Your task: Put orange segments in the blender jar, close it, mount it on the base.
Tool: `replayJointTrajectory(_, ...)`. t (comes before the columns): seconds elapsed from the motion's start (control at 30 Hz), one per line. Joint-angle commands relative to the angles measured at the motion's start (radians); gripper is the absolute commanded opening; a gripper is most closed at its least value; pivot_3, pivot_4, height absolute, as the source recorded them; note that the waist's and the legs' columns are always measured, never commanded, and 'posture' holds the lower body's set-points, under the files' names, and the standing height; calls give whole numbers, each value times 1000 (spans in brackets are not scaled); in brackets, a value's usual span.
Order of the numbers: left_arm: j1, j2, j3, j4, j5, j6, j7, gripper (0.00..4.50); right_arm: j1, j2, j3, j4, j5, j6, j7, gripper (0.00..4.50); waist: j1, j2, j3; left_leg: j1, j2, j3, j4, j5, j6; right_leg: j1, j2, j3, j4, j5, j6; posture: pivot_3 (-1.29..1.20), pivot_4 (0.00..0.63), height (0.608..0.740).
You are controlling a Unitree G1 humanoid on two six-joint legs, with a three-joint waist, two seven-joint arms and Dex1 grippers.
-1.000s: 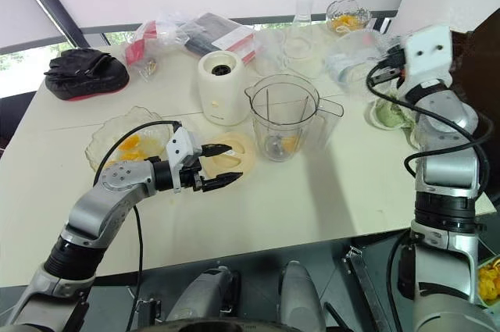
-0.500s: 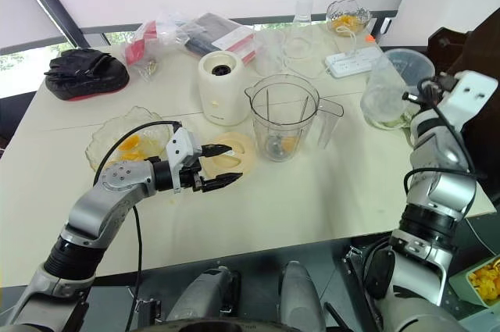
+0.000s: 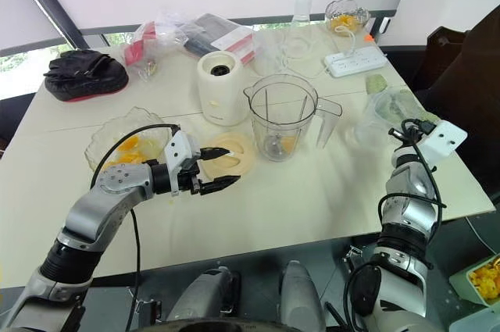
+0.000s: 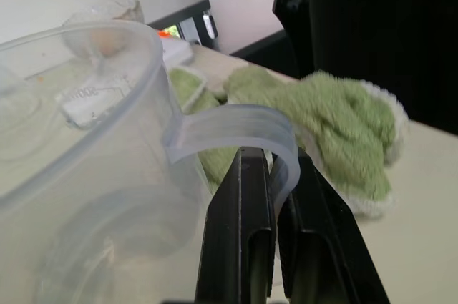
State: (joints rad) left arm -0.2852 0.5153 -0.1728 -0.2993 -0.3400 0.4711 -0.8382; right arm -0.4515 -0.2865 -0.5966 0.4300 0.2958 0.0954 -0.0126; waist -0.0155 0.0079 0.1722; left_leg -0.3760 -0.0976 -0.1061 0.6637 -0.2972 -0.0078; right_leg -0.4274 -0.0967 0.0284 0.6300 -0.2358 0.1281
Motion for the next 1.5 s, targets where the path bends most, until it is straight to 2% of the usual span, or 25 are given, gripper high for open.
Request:
replayJointTrajectory(0.03,1,8,19,-44,-8,-5,5,3583,-34,-27,11,52,-7,-82,-4,68,-1,0,0,0,0,0,0,0,0,0,0,0,0,0,0,0,150,740)
replayJointTrajectory(0.4,8,12,18,-54,-9,1,15,3583,-48,-68,57,170,-26,-125,-33,68,-1,0,0,0,0,0,0,0,0,0,0,0,0,0,0,0,150,740)
replayJointTrajectory(0.5,10,10,15,-56,-8,0,17,3583,-40,-72,67,170,-21,-121,-29,946,-2,0,0,0,0,0,0,0,0,0,0,0,0,0,0,0,150,740)
replayJointTrajectory(0.67,12,10,10,-53,-5,-3,15,3583,-15,-73,80,153,-31,-117,-43,3541,-3,0,0,0,0,0,0,0,0,0,0,0,0,0,0,0,150,740)
replayJointTrajectory(0.9,14,7,7,-51,-3,-6,16,3583,51,-56,91,63,-23,-83,-64,3541,-2,0,0,0,0,0,0,0,0,0,0,0,0,0,0,0,150,740)
replayJointTrajectory(1.13,14,4,3,-45,2,-16,15,3583,152,-23,104,-121,-5,0,-82,3541,1,0,0,0,0,0,0,0,0,0,0,0,0,0,0,0,150,740)
replayJointTrajectory(1.33,0,6,5,-1,4,-37,-7,3583,324,4,117,-470,35,175,-84,3541,4,1,-1,0,0,-1,0,0,0,0,0,0,0,0,0,0,150,740)
replayJointTrajectory(1.43,-18,5,5,39,8,-56,-25,3583,380,-22,122,-604,59,276,-61,3541,4,1,-1,0,0,-1,0,-2,3,1,0,0,0,0,0,0,150,740)
replayJointTrajectory(1.5,-40,10,8,81,10,-73,-46,3583,409,-81,119,-715,103,398,-19,3541,5,1,0,0,0,-1,0,-2,4,1,0,0,0,0,0,0,150,740)
